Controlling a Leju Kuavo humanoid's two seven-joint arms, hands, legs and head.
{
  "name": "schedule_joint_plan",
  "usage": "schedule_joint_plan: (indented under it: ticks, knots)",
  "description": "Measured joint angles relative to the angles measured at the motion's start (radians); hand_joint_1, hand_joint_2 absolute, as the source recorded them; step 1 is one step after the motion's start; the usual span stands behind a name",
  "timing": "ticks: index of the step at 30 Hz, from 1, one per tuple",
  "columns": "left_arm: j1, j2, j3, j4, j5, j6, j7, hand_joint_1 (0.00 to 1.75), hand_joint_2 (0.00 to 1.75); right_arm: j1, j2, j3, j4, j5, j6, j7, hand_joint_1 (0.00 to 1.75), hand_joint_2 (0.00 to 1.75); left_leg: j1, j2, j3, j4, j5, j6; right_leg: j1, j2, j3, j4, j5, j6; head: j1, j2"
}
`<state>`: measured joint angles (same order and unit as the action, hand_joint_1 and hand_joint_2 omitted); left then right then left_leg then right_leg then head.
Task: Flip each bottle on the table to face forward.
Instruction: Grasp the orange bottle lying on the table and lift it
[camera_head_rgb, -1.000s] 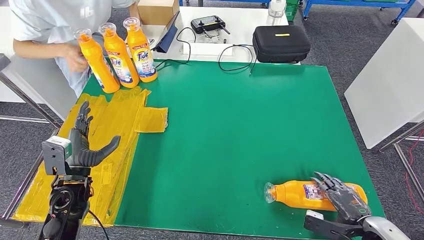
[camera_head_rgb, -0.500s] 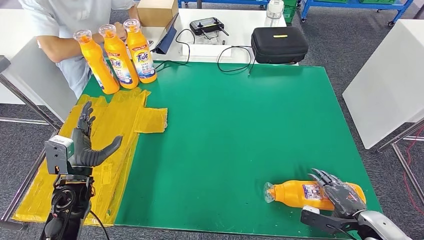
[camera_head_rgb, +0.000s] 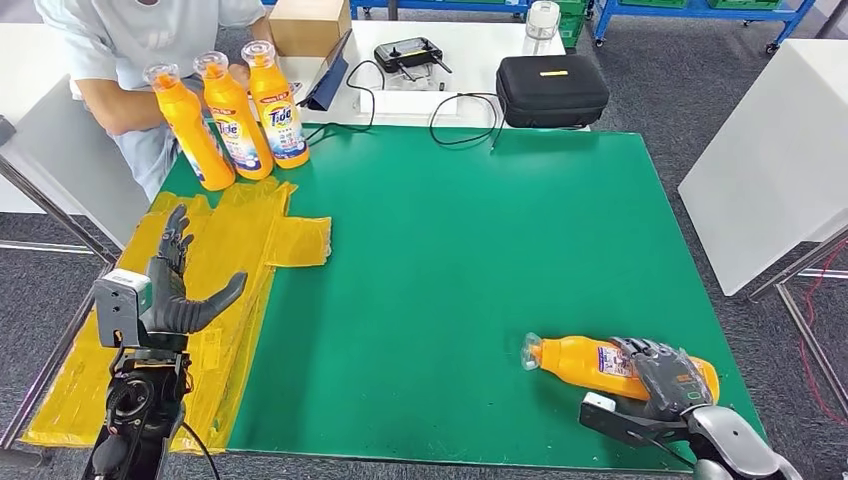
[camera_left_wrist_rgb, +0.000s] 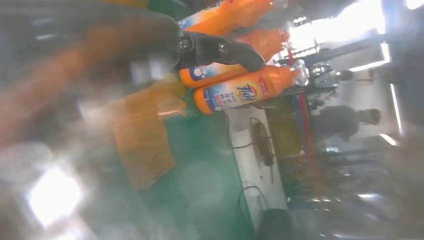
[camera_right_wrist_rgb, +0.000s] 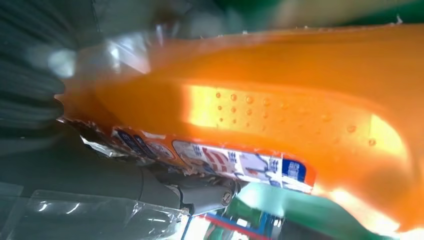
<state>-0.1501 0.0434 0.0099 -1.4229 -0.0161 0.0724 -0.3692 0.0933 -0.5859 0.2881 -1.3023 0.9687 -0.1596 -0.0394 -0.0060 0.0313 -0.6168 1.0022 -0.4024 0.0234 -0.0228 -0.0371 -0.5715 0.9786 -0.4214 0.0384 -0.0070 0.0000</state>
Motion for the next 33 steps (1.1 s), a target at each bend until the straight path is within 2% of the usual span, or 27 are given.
schedule_joint_plan:
  ticks: [2, 5, 11, 13, 17, 22, 28, 33]
  knots:
    - [0.000, -0.003, 0.000, 0.000, -0.005, 0.000, 0.006, 0.00, 1.75, -0.024, 0.050, 0.003, 0.011, 0.034, -0.044, -0.021, 1.75, 1.75, 0.000, 0.001, -0.001, 0.000, 0.001, -0.001, 0.001, 0.001, -0.001, 0.000, 0.001, -0.001, 0.000, 0.000]
    - [-0.005, -0.009, -0.003, 0.000, -0.013, -0.002, 0.015, 0.00, 1.75, -0.062, 0.133, 0.017, 0.023, 0.078, -0.061, -0.022, 1.75, 1.75, 0.001, 0.001, -0.002, 0.000, 0.004, -0.002, 0.002, 0.002, -0.003, 0.000, 0.003, -0.001, -0.001, 0.000]
    - [-0.013, -0.015, -0.008, 0.000, -0.019, -0.010, 0.024, 0.00, 1.75, -0.105, 0.233, 0.027, 0.038, 0.070, -0.074, -0.055, 1.75, 1.75, 0.003, -0.003, -0.006, 0.000, 0.006, -0.002, 0.004, -0.001, -0.004, 0.001, 0.002, 0.000, -0.001, 0.000]
    - [-0.015, -0.016, -0.014, 0.000, -0.023, -0.017, 0.028, 0.00, 1.75, -0.114, 0.279, 0.019, 0.040, 0.006, -0.101, -0.098, 1.75, 1.75, 0.003, -0.003, -0.008, 0.000, 0.006, -0.002, 0.004, -0.001, -0.005, 0.001, 0.002, 0.000, -0.001, 0.000]
    - [-0.017, -0.016, -0.049, -0.001, -0.049, -0.070, 0.045, 0.00, 1.75, -0.132, 0.405, -0.019, 0.017, -0.230, -0.163, -0.204, 1.75, 1.75, 0.003, -0.005, -0.010, 0.000, 0.006, -0.002, 0.004, -0.002, -0.008, 0.001, 0.002, 0.000, -0.001, 0.000]
    - [-0.049, -0.009, -0.162, -0.001, -0.137, -0.158, 0.091, 0.00, 1.75, -0.169, 0.536, -0.058, -0.048, -0.440, -0.208, -0.273, 1.75, 1.75, 0.002, -0.007, -0.012, 0.000, 0.007, -0.003, 0.003, -0.005, -0.009, 0.001, 0.002, 0.000, -0.001, 0.000]
    - [-0.108, -0.006, -0.322, 0.002, -0.137, -0.223, 0.138, 0.00, 1.75, -0.182, 0.633, -0.072, -0.103, -0.529, -0.261, -0.322, 1.75, 1.75, 0.001, -0.008, -0.013, 0.000, 0.007, -0.002, 0.002, -0.005, -0.009, 0.001, 0.002, 0.000, 0.000, 0.000]
    - [-0.130, -0.004, -0.394, 0.002, -0.096, -0.256, 0.147, 0.00, 1.75, -0.182, 0.672, -0.072, -0.120, -0.566, -0.265, -0.347, 1.74, 1.75, 0.001, -0.009, -0.013, 0.000, 0.007, -0.002, 0.002, -0.005, -0.010, 0.001, 0.002, 0.000, 0.000, 0.000]
